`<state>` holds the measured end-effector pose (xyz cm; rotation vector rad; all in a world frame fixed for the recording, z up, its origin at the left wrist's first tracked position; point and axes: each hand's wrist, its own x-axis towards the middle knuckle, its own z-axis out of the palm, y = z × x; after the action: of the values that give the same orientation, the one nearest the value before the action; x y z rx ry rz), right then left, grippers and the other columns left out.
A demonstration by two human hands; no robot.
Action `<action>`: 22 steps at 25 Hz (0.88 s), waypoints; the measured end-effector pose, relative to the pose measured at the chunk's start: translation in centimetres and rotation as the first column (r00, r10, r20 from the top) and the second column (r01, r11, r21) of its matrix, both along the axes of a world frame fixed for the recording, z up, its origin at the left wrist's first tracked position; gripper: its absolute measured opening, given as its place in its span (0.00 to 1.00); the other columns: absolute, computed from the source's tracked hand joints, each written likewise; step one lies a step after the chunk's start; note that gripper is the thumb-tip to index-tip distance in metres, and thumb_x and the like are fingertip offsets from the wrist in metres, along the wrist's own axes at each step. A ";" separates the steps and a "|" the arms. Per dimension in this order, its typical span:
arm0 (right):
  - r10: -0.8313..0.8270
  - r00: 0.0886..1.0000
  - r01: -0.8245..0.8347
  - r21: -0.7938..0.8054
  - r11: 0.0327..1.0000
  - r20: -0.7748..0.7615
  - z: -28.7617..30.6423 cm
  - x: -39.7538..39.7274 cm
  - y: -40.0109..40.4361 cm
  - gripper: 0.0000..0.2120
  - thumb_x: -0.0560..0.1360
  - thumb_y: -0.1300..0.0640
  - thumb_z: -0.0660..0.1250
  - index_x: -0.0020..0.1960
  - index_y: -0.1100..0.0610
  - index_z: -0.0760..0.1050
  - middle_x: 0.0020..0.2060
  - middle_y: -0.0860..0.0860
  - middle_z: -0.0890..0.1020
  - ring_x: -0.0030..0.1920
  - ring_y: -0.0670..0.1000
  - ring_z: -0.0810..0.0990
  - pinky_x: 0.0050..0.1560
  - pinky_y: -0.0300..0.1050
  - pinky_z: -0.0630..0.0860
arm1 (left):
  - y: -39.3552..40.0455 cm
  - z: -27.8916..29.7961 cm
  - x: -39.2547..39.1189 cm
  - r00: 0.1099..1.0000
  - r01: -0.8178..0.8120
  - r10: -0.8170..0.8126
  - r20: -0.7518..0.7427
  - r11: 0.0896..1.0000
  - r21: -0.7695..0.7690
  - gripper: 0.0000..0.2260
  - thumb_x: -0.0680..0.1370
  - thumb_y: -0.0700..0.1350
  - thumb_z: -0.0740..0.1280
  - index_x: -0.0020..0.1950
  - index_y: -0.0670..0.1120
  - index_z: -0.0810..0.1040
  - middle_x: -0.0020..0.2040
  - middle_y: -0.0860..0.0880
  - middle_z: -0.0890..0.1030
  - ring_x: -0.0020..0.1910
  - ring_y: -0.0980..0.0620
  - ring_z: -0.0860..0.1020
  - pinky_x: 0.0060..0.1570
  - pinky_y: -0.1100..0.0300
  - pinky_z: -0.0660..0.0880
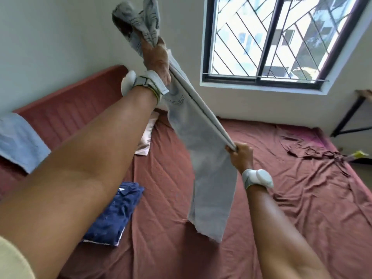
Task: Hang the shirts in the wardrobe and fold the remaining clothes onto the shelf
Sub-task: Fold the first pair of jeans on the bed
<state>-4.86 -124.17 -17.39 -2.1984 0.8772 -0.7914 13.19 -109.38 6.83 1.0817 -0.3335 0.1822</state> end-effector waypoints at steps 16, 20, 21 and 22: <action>-0.118 0.956 0.057 -0.226 0.972 -0.268 -17.6 -2.5 6.3 0.26 0.57 0.62 0.62 0.53 0.58 0.82 0.40 0.60 0.83 0.41 0.64 0.81 0.44 0.54 0.78 | 12.2 -35.0 5.0 0.712 -0.233 -0.042 -0.701 0.928 -0.292 0.12 0.81 0.42 0.58 0.57 0.43 0.80 0.52 0.43 0.84 0.55 0.42 0.81 0.59 0.43 0.76; 0.295 0.618 -0.263 0.162 0.951 -0.729 -32.4 -1.4 17.4 0.26 0.72 0.63 0.60 0.71 0.56 0.69 0.65 0.60 0.75 0.65 0.64 0.73 0.59 0.56 0.73 | 23.4 -51.6 5.4 0.523 -0.298 0.054 -0.850 0.947 -0.124 0.15 0.79 0.44 0.61 0.64 0.43 0.77 0.59 0.43 0.82 0.57 0.42 0.80 0.58 0.41 0.75; 0.412 0.475 -0.307 0.292 0.906 -0.778 -36.2 -1.3 19.6 0.26 0.78 0.61 0.58 0.76 0.53 0.61 0.73 0.57 0.66 0.72 0.61 0.64 0.66 0.56 0.68 | 26.1 -56.2 5.4 0.437 -0.282 0.082 -0.896 0.958 -0.050 0.16 0.79 0.44 0.63 0.66 0.43 0.76 0.61 0.45 0.80 0.56 0.43 0.80 0.57 0.41 0.76; 0.512 0.340 -0.308 0.420 0.853 -0.789 -40.5 -0.9 22.2 0.28 0.80 0.58 0.57 0.78 0.50 0.54 0.77 0.55 0.58 0.76 0.58 0.56 0.70 0.55 0.63 | 29.0 -61.1 5.0 0.359 -0.287 0.171 -0.918 0.956 0.065 0.16 0.79 0.43 0.64 0.66 0.44 0.75 0.61 0.47 0.80 0.54 0.46 0.81 0.56 0.44 0.77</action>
<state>-5.71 -101.93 -57.85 -2.4223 0.6922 0.8187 18.21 -80.40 -54.27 0.9583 0.8757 -0.1821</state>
